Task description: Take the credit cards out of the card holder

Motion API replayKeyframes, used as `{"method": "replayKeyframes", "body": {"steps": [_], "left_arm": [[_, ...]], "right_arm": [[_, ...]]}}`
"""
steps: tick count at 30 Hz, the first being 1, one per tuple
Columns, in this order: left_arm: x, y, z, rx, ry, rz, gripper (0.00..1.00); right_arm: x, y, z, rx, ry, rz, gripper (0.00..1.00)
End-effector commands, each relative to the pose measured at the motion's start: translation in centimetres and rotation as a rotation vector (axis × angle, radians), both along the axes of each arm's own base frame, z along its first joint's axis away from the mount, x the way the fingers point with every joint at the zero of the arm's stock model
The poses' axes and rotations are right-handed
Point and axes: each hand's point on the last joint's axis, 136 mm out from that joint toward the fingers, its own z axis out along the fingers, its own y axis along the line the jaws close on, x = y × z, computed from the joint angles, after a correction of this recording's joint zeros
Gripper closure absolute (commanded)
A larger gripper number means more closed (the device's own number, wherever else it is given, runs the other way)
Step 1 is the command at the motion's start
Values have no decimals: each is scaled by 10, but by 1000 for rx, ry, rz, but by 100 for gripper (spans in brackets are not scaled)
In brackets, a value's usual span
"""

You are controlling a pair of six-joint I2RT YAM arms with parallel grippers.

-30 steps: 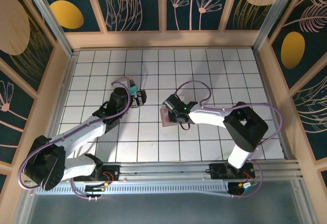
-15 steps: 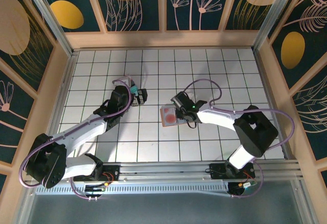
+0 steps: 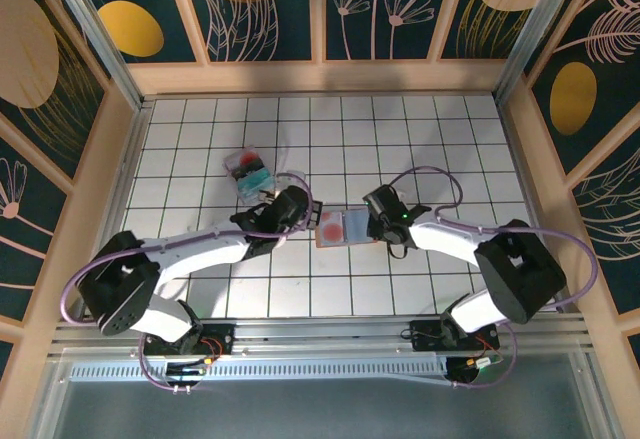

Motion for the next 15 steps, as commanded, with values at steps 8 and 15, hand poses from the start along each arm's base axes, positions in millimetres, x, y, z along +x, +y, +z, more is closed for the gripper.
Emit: {"method": "replayKeyframes", "body": {"steps": [8, 15], "left_arm": [[-8, 0, -35, 39, 65, 16, 1], [-3, 1, -53, 83, 81, 34, 1]], "right_arm": [[15, -12, 80, 174, -180, -39, 60], [14, 41, 98, 446, -181, 104, 65]]}}
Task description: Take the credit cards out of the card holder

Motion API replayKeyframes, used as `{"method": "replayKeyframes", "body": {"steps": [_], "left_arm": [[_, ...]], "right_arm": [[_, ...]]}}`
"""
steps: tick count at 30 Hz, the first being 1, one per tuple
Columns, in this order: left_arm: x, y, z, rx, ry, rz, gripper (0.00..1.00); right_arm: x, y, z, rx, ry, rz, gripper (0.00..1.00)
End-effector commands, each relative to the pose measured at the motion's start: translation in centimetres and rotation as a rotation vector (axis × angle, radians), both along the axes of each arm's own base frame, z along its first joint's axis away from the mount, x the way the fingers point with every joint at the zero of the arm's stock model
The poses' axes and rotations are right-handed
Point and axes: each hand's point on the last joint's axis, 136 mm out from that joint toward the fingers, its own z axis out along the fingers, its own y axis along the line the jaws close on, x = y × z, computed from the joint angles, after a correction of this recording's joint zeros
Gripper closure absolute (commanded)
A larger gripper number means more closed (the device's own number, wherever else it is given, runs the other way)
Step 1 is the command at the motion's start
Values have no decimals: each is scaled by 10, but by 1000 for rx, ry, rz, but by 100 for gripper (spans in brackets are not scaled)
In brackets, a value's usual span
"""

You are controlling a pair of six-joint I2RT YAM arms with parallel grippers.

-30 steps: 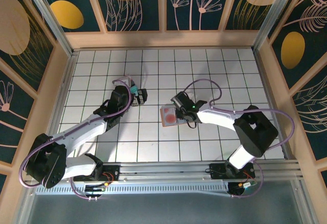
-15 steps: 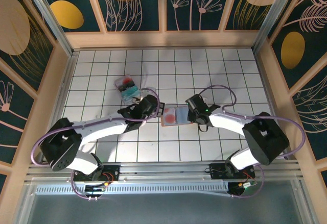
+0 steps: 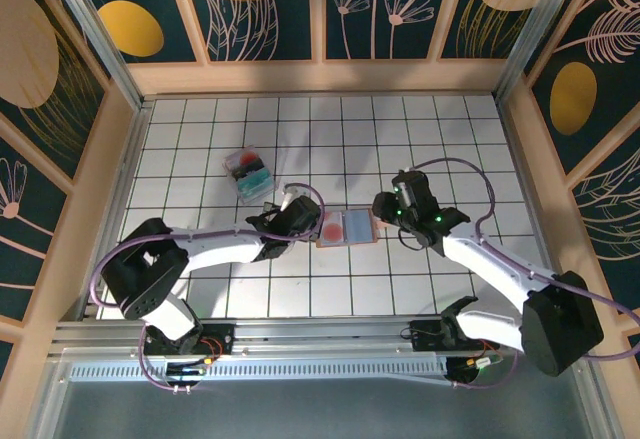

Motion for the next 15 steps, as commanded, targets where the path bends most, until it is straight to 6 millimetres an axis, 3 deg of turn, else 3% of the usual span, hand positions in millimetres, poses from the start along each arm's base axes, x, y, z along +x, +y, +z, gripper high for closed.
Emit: {"method": "replayKeyframes", "body": {"steps": [1, 8, 15], "left_arm": [[5, -2, -4, -2, -8, 24, 1], [3, -7, -24, 14, 41, 9, 1], [0, -3, -37, 49, 71, 7, 1]], "right_arm": [[-1, 34, 6, 155, 4, 112, 66], [-4, 73, -20, 226, 86, 234, 74], [-7, 83, -55, 223, 172, 265, 78]]}}
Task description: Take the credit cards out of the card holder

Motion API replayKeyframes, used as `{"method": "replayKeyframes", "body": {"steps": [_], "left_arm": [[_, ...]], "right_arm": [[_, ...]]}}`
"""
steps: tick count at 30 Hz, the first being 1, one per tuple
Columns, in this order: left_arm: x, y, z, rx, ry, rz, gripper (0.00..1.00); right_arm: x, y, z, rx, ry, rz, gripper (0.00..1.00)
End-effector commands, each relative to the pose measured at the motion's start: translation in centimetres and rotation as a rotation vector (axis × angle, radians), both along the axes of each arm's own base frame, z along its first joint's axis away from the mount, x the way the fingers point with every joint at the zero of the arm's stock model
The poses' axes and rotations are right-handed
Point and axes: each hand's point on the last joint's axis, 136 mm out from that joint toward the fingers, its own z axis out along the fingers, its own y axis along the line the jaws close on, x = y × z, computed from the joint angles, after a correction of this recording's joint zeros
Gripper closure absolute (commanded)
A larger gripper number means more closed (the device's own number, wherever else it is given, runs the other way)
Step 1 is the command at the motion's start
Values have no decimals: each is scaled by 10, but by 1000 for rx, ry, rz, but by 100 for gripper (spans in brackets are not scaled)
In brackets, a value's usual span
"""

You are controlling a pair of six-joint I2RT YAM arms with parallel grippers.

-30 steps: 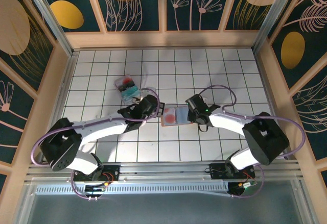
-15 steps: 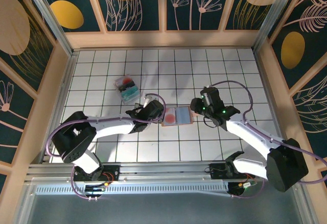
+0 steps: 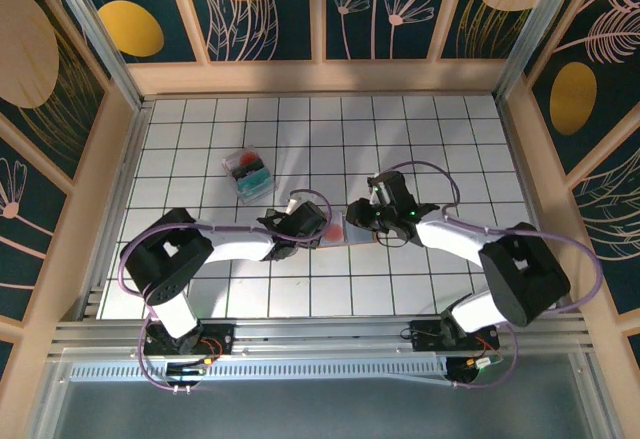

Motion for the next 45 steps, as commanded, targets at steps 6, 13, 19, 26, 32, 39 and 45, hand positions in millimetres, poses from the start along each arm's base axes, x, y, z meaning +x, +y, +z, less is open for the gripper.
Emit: {"method": "replayKeyframes", "body": {"steps": [6, 13, 19, 26, 32, 39, 45], "left_arm": [[1, -2, -4, -9, 16, 11, 1], [0, -4, -6, -7, 28, 6, 1], [1, -7, -7, -8, 35, 1, 1], [-1, -6, -10, -1, 45, -3, 1], [-2, -4, -12, 10, 49, -2, 1], [-3, -2, -15, 18, 56, -3, 1], [-4, -2, -15, 22, 59, -4, 1]], "right_arm": [[-3, 14, -19, 49, 37, 50, 77], [-6, 16, -34, 47, 61, 64, 74], [-7, 20, -40, 57, 77, 75, 74], [-6, 26, -30, 94, 61, 96, 74], [-5, 28, -18, 113, 35, 100, 74], [-7, 30, -14, 137, 33, 110, 75], [-6, 31, -6, 149, 20, 112, 75]]}}
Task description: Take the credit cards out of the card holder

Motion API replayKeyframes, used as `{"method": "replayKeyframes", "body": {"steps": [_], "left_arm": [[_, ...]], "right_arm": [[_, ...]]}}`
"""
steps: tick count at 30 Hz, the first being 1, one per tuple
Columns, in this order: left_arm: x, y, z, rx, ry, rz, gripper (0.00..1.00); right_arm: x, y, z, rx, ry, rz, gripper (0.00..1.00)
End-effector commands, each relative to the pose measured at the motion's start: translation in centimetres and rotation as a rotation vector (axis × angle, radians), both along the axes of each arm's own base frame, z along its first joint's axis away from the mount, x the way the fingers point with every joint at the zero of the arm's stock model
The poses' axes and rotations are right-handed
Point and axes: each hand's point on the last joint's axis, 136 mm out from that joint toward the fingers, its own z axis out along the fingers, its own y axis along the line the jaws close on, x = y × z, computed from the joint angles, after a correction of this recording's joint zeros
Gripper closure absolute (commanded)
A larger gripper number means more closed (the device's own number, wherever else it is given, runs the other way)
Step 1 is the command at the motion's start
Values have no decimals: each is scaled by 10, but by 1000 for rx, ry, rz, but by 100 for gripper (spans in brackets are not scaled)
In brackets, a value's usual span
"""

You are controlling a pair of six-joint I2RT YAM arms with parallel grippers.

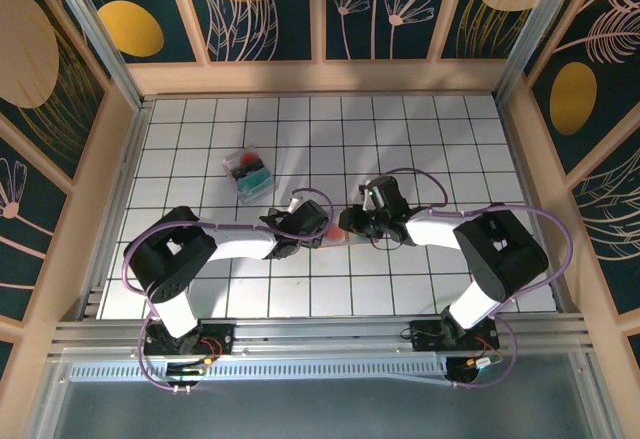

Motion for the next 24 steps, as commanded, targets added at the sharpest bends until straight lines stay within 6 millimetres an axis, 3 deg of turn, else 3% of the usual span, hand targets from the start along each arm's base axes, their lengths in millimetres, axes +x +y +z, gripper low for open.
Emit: {"method": "replayKeyframes", "body": {"steps": [1, 14, 24], "left_arm": [[-5, 4, -12, 27, 43, 1, 1], [-6, 3, -14, 31, 49, -1, 1], [-6, 1, -16, 27, 58, -8, 1]], "right_arm": [[-1, 12, 22, 78, -39, 32, 75], [0, 9, 13, 54, -31, 23, 76], [-2, 16, 21, 230, 3, 27, 75]]}}
